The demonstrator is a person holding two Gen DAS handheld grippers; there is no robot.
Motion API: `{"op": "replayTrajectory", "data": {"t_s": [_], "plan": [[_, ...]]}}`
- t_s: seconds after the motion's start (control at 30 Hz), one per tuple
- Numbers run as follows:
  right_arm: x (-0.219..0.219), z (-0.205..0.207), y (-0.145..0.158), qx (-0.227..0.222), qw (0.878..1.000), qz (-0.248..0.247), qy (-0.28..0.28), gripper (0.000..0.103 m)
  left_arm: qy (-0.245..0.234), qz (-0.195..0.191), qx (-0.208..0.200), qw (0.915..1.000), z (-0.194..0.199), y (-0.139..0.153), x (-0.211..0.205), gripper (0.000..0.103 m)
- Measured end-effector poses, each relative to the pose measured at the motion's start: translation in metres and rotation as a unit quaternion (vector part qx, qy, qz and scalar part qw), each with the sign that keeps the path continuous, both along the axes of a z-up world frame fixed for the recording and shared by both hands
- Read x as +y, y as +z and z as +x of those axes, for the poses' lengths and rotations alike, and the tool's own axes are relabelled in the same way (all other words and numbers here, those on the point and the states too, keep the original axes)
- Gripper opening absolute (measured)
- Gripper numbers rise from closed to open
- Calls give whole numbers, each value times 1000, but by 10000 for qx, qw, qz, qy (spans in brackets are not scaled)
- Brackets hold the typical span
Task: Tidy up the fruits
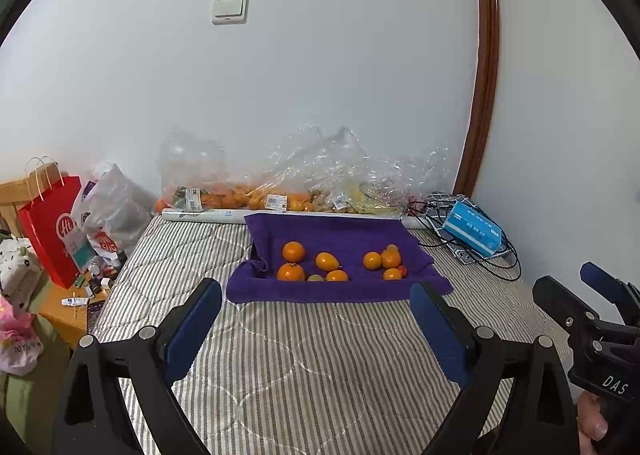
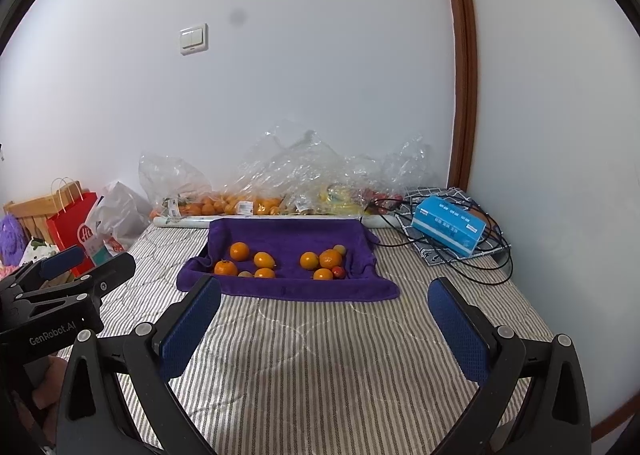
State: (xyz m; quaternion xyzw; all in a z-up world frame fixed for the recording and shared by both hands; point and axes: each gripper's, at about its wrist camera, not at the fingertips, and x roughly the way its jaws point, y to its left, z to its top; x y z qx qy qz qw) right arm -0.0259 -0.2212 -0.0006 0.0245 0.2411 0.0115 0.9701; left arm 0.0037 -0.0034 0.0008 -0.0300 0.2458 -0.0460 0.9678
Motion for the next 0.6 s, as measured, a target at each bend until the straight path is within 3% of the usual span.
{"op": "replayTrajectory", "data": {"t_s": [0.6], "plan": [[0,-2,0,-15,10000,13,-7,102,-24,43,-19,10000,-3,2,-2,96]]}}
